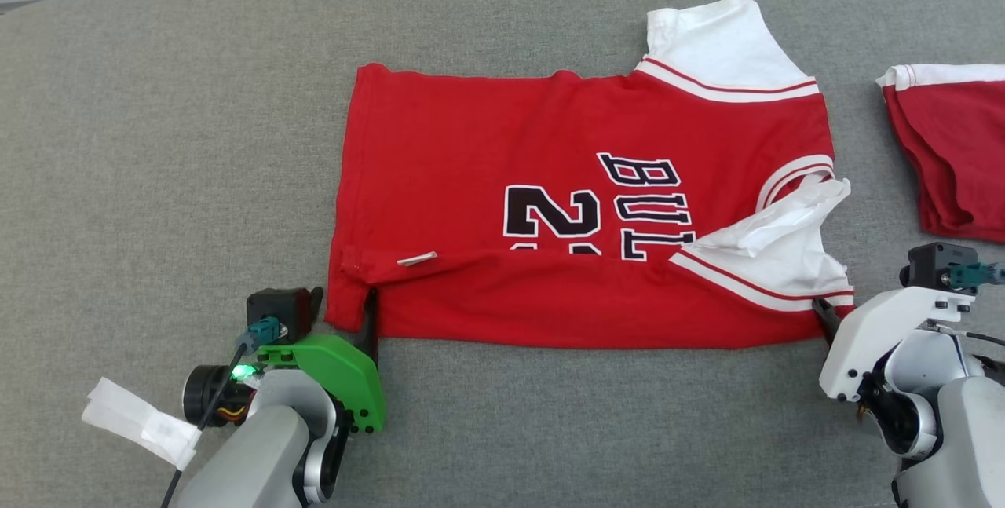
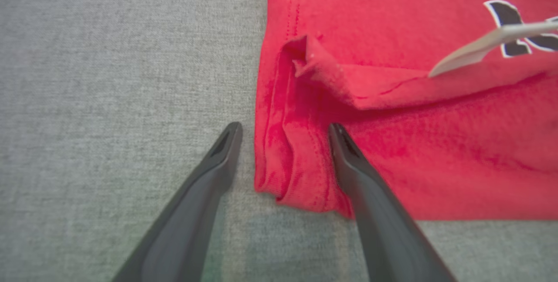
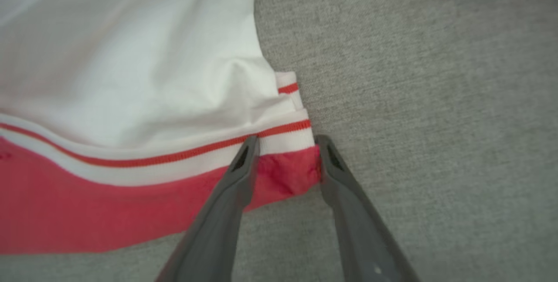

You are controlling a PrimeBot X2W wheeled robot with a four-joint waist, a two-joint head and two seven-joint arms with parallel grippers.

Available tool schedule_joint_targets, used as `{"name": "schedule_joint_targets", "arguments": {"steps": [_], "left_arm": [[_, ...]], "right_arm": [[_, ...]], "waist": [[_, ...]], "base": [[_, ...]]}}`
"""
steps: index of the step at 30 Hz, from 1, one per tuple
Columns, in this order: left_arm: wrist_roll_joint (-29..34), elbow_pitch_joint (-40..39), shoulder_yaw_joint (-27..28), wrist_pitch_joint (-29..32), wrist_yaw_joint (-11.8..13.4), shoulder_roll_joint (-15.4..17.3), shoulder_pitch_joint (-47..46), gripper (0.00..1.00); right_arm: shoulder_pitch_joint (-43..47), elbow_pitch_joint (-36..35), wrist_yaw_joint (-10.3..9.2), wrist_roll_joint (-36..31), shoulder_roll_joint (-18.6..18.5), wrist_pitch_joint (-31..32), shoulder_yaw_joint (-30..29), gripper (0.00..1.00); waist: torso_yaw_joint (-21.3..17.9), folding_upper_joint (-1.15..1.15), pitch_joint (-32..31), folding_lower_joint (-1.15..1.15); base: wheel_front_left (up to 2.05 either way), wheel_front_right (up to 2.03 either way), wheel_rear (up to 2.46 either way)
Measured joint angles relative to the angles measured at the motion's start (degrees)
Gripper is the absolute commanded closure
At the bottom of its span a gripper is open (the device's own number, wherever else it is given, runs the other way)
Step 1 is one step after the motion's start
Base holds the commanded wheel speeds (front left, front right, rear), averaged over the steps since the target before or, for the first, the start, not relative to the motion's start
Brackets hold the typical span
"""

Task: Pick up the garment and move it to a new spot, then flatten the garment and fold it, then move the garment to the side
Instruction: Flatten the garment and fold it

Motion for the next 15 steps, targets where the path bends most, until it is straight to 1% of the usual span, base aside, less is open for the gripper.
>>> {"name": "schedule_joint_targets", "arguments": {"steps": [1, 2, 6, 10, 14, 15], "left_arm": [[-0.2, 0.3, 0.0, 0.3, -0.3, -0.2, -0.2, 0.55], [-0.3, 0.6, 0.0, 0.4, -0.6, -0.3, -0.3, 1.00], [-1.2, 1.1, 0.0, 0.5, -2.2, -0.6, -0.2, 1.00], [-2.4, -0.1, 0.1, 0.1, -3.0, -0.5, 2.1, 1.00], [-3.5, -3.6, 0.1, 0.0, -2.9, 0.8, 6.4, 1.00], [-3.5, -4.7, 0.1, 0.0, -2.5, 1.2, 7.7, 1.00]], "right_arm": [[0.0, -0.1, 0.02, 0.5, -0.1, 0.1, 0.7, 1.00], [0.0, -0.3, 0.03, 1.0, -0.1, 0.1, 1.4, 1.00], [0.9, -1.8, 0.03, 2.4, -0.7, -0.7, 1.6, 1.00], [3.7, -5.9, 0.30, 2.9, -1.8, -1.5, 0.1, 1.00], [7.5, -11.1, 0.31, 3.0, -2.2, -1.0, -2.6, 1.00], [8.4, -12.5, 0.35, 3.0, -2.1, -0.8, -3.3, 1.00]], "waist": [[0.0, 0.00, -0.1, 0.00], [0.0, 0.00, -0.1, 0.00], [0.2, 0.00, -0.5, 0.00], [0.5, 0.00, -1.7, 0.00], [0.7, 0.00, -3.1, 0.00], [0.8, 0.00, -3.5, 0.00]], "base": [[0.00, 0.00, 0.00], [0.00, 0.00, 0.00], [0.00, 0.00, 0.00], [0.00, 0.00, 0.00], [0.00, 0.00, 0.00], [0.00, 0.00, 0.00]]}}
